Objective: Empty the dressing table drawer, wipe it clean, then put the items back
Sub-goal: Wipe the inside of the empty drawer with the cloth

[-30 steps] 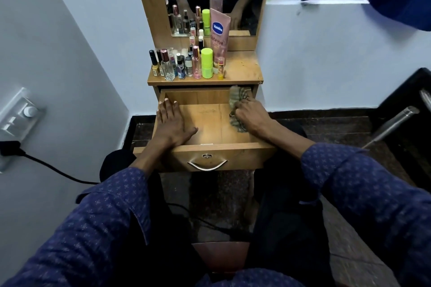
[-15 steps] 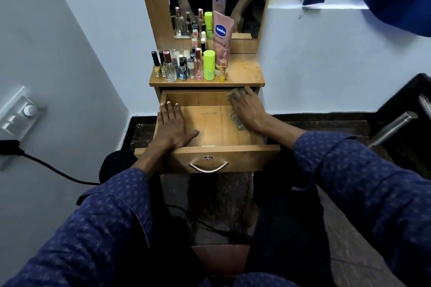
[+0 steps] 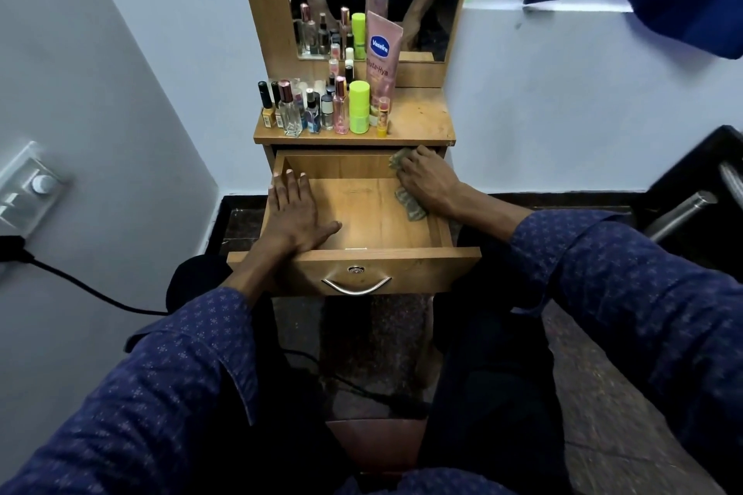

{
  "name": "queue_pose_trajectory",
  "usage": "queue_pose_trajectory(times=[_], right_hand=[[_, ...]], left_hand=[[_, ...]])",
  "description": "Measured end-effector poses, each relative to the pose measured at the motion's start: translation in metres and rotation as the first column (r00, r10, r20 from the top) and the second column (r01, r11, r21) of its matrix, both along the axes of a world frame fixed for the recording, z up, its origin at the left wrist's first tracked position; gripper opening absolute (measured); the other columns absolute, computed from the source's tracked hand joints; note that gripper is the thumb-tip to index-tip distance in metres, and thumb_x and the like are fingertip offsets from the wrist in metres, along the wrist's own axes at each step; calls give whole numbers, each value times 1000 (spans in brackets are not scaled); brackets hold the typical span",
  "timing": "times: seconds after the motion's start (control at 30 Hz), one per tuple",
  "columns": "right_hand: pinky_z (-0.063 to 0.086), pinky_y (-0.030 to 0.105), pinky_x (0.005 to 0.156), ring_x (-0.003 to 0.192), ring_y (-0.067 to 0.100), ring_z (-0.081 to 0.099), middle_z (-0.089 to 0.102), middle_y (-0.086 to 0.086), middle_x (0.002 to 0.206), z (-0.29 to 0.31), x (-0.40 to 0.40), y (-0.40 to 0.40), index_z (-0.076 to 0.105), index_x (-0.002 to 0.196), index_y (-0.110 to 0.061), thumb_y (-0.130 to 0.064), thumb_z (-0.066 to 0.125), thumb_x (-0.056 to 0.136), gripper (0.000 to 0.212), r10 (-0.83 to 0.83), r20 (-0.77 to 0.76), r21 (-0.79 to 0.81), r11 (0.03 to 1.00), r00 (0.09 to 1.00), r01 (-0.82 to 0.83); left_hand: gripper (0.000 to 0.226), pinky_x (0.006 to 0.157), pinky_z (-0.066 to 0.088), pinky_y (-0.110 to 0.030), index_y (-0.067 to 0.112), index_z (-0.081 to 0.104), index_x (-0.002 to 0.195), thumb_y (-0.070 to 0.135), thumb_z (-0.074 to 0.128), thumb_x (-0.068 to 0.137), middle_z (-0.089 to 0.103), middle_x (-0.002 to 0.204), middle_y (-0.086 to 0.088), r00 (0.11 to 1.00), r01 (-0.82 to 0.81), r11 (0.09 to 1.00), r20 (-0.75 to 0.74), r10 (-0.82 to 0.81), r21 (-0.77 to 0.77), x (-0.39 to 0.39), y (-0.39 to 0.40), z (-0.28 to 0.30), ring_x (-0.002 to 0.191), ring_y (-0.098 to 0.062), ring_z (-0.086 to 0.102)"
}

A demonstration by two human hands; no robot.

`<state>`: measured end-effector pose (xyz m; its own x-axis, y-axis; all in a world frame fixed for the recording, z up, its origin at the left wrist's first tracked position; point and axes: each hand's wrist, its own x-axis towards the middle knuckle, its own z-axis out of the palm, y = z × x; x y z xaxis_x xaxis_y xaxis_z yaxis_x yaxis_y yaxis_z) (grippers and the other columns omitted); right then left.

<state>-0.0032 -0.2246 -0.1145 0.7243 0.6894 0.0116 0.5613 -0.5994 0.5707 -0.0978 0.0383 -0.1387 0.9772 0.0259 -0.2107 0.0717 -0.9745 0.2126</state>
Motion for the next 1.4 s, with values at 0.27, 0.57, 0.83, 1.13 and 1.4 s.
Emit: queue_pose_trajectory(times=[0.27, 0.57, 0.83, 1.13, 1.4], right_hand=[[42, 36, 107, 119, 22, 63, 67, 5, 131, 1, -15, 14, 64, 131, -12, -24, 45, 107, 33, -41, -69, -26, 999, 997, 39], [42, 32, 71, 101, 24, 68, 72, 7, 109, 0, -57, 16, 72, 115, -11, -24, 55, 105, 24, -88, -277, -215, 976, 957, 28], [44, 34, 74, 91, 24, 58, 68, 12, 114, 23, -42, 19, 67, 118, -13, -22, 59, 101, 21, -265, -472, 63, 941, 841, 333], [45, 37, 81, 112, 33, 61, 63, 18, 124, 3, -63, 21, 57, 132, -5, -18, 52, 105, 30, -285, -488, 37, 938, 825, 345], [49, 35, 79, 108, 30, 63, 63, 15, 126, 13, -49, 22, 59, 129, -8, -16, 55, 104, 27, -362, -626, 108, 837, 691, 536]], left_hand=[[116, 128, -13, -52, 1, -12, 164, 67, 56, 97, -21, 171, -24, 1000, 4, 1000, -1, -4, 12, 0, 1, 1, 156, -42, -27], [116, 128, -12, -52, 1, -13, 164, 67, 55, 97, -23, 170, -24, 1000, 3, 1000, 2, -3, -5, -1, 2, 1, 156, -41, -27], [116, 128, -13, -52, 1, -14, 164, 66, 56, 98, -22, 170, -25, 1000, 3, 1000, -11, -3, -8, -1, 2, 0, 156, -42, -28], [113, 128, -13, -53, 1, -12, 164, 63, 56, 98, -20, 171, -25, 1000, 4, 1000, -4, -4, -24, 0, 2, -1, 156, -43, -27], [111, 128, -13, -52, 2, -13, 164, 62, 55, 100, -21, 171, -24, 1000, -3, 1000, -17, 2, -29, 0, 1, 1, 156, -42, -28]])
